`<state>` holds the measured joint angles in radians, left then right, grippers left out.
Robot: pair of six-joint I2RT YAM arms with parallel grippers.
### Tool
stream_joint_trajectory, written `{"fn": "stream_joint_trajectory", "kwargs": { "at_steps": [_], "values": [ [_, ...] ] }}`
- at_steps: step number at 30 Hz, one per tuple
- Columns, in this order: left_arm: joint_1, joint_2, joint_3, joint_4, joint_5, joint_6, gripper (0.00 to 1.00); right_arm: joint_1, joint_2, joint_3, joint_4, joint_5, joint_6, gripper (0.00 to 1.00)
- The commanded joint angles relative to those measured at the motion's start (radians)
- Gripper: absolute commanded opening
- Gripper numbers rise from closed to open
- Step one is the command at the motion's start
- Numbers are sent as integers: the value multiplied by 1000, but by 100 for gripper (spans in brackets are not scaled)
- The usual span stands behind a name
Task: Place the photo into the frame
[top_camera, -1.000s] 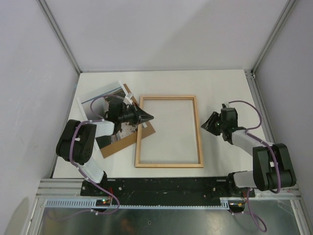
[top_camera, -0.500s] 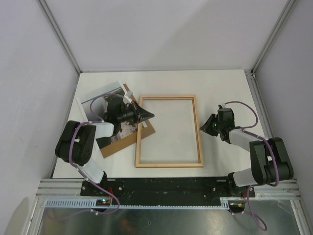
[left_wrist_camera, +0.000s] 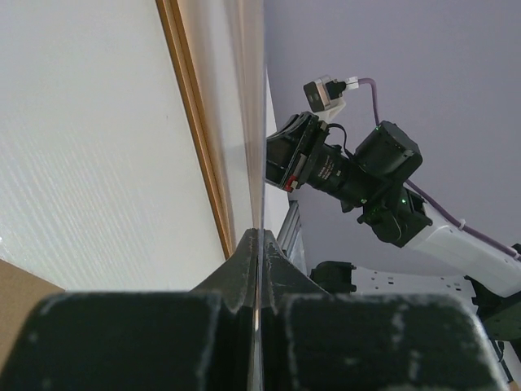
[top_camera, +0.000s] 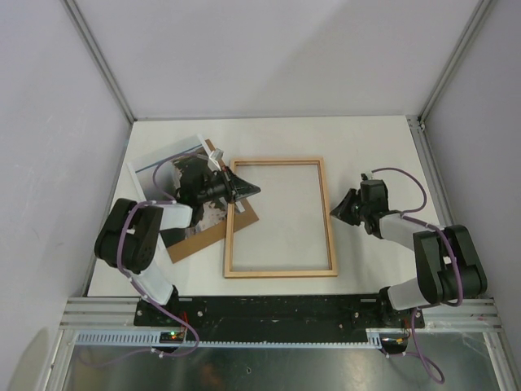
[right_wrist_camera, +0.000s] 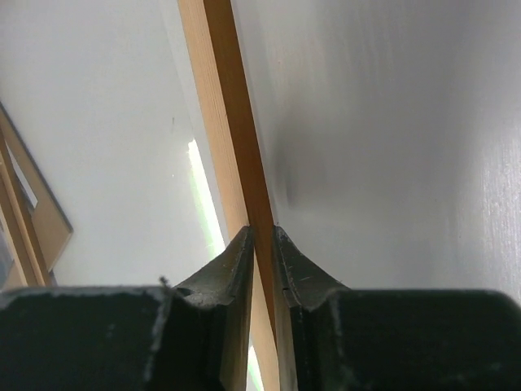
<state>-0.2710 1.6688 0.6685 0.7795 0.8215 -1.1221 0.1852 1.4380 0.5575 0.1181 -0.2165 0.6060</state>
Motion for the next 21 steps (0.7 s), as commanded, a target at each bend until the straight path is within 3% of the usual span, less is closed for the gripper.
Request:
{"fn": "stream_joint_trajectory", "kwargs": {
  "at_steps": [1,21],
  "values": [
    [-12,19,7,97,14,-24,0,17,24,10,4,-4,-16,18],
    [-2,63,-14,107,-25,-3,0,32,41,18,2,-1,-23,18]
  ]
}}
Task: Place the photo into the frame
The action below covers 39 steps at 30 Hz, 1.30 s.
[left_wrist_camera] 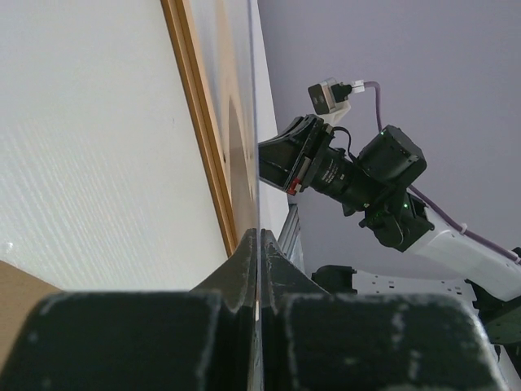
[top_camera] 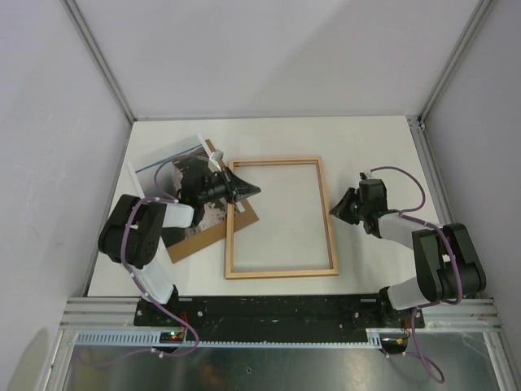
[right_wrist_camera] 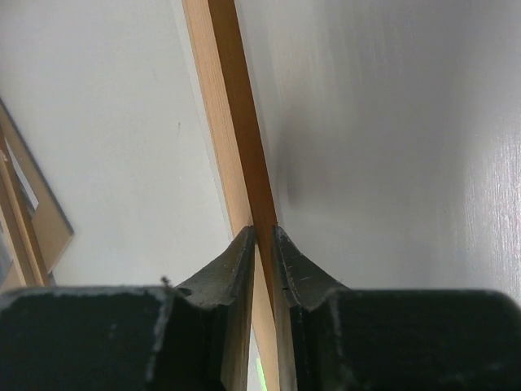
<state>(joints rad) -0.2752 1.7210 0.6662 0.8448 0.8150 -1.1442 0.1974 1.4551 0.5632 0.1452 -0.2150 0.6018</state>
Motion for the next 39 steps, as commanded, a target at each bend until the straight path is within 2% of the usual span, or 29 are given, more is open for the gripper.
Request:
{"fn": "stream_joint_trajectory", "kwargs": {
  "at_steps": [1,39],
  "values": [
    [5,13,-12,42,-19,22,0,20,25,13,-25,-3,-19,18],
    [32,5,-102,121,-42,7,0,28,36,13,-29,2,-23,18]
  ]
}}
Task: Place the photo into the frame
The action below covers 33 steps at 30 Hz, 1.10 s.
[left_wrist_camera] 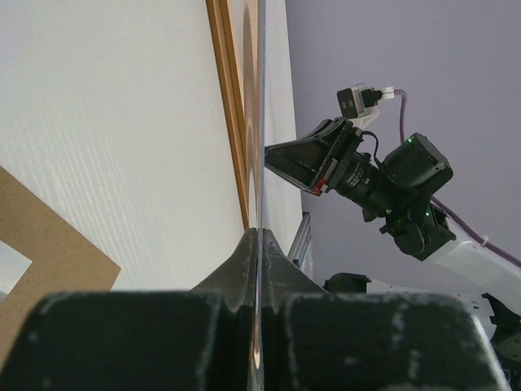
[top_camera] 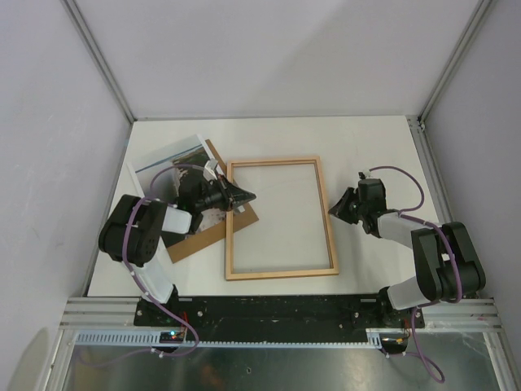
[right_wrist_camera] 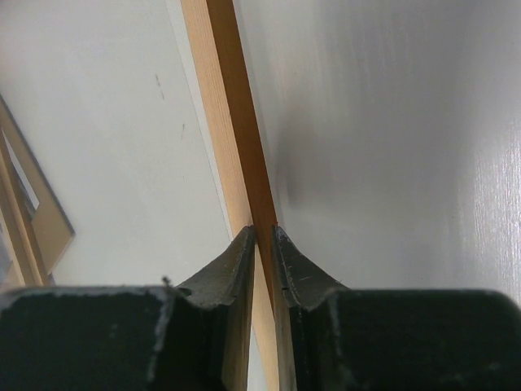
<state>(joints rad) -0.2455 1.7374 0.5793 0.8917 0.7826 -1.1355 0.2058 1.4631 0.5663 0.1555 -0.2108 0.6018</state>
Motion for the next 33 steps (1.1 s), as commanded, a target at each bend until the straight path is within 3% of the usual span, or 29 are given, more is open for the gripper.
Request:
{"fn": "stream_joint_trajectory", "kwargs": {
  "at_steps": [1,16,33],
  "values": [
    [3,-12,-19,81,-10,-4,0,20,28,9,-39,-2,-23,18],
    [10,-3,-67,142,-4,-20,0,22,32,10,-35,-1,-24,18],
    [12,85,-66,270,15,-138,0,30,35,18,-40,4,-26,18]
  ]
}}
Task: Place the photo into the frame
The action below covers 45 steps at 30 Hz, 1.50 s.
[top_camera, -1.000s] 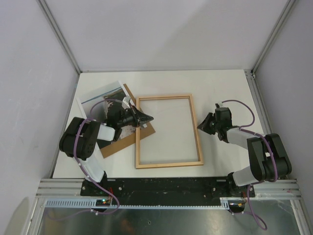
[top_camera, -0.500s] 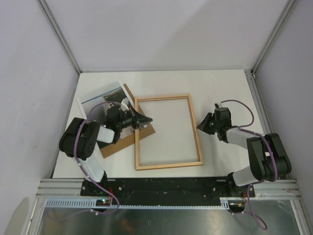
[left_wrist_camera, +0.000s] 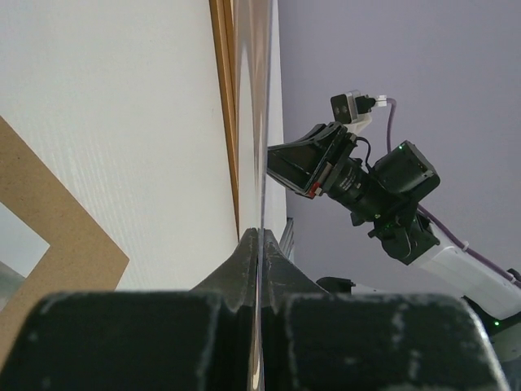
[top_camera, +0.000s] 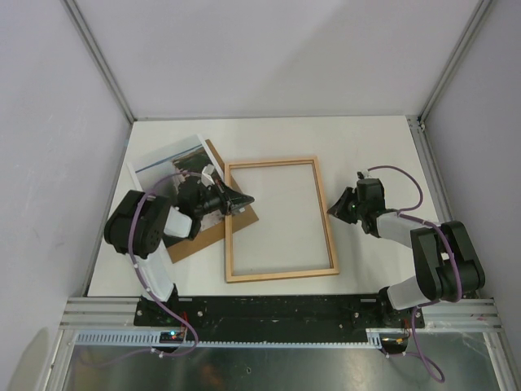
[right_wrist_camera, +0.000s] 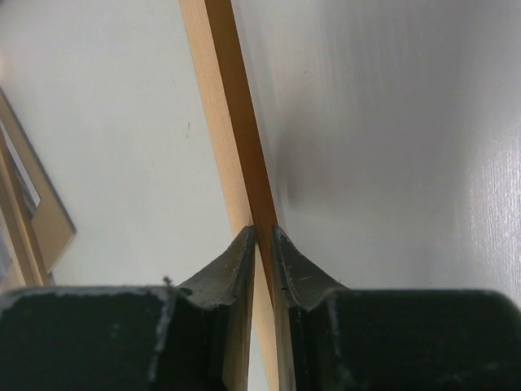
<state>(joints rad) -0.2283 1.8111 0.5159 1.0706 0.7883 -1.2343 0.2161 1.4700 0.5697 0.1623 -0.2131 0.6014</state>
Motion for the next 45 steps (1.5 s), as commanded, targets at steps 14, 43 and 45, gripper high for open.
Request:
{"fn": "stream_joint_trajectory", "kwargs": {
  "at_steps": [14,43,45],
  "values": [
    [-5,10,-30,101,-17,-33,0,20,29,14,-52,9,-27,17],
    [-5,4,-42,-45,-68,36,0,20,24,14,-58,12,-30,17],
    [-6,7,-47,-48,-71,37,0,20,25,15,-57,12,-29,17]
  ]
}}
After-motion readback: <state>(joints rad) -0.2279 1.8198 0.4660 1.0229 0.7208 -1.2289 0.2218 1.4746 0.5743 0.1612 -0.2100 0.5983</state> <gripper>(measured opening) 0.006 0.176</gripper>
